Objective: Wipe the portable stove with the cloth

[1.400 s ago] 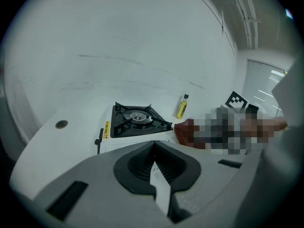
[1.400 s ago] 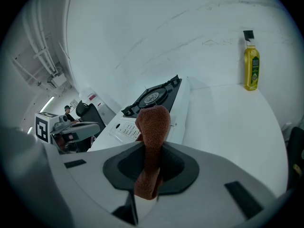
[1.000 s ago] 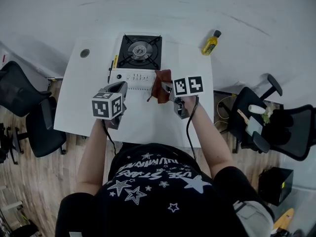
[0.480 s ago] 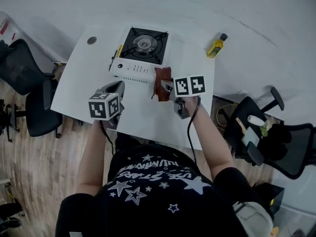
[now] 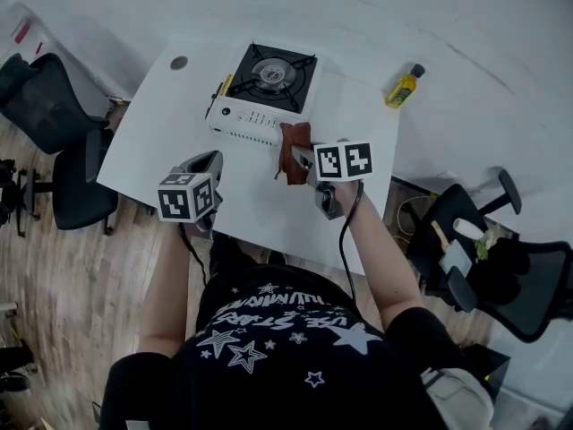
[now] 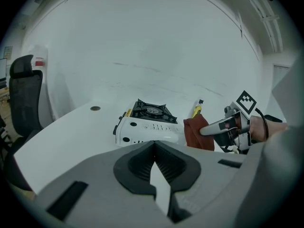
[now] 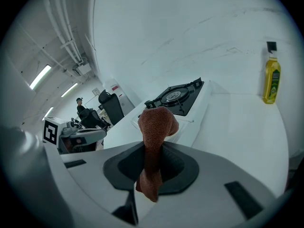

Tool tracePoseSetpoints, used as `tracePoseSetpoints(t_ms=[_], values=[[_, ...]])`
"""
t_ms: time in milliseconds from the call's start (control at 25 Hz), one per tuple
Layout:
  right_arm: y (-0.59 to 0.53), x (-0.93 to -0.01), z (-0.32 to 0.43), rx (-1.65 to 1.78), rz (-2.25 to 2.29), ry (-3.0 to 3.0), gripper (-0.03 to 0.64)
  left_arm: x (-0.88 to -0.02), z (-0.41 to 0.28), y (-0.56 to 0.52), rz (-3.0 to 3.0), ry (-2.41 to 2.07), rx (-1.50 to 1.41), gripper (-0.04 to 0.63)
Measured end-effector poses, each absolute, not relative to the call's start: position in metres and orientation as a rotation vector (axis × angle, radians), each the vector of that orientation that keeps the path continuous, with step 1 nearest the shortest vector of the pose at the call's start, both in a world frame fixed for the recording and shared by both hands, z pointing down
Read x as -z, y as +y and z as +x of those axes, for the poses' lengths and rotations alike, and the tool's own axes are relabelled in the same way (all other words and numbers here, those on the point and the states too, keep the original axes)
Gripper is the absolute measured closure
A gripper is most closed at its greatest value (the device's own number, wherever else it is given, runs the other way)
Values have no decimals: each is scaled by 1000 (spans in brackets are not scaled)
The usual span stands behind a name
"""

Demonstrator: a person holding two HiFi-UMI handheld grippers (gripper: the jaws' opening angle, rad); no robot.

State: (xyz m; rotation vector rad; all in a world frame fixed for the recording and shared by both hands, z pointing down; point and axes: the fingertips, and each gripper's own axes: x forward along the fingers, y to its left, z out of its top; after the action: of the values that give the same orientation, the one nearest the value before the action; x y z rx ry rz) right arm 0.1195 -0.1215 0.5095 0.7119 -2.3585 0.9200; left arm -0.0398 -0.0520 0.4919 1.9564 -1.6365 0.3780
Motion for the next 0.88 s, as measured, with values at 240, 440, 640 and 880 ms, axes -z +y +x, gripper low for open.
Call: tracePoseSetpoints(t_ms=[240,440,640,880], values=[[-118,-510,126,-929,728,-2362,554,-493,-42,-46,1941,-1648,-364,589],[-107,-513,136,-938,730,-2360,555,-494,-36,-38,1938,-1653,-350,589],[-101,-518,151,-952,754,-2344,555,-497,-25,-30,1941,-1642,-354,589],[-93,-520,162,-953,766,-2340,555,-495,-15,-23,1953,-1639,-348,589]])
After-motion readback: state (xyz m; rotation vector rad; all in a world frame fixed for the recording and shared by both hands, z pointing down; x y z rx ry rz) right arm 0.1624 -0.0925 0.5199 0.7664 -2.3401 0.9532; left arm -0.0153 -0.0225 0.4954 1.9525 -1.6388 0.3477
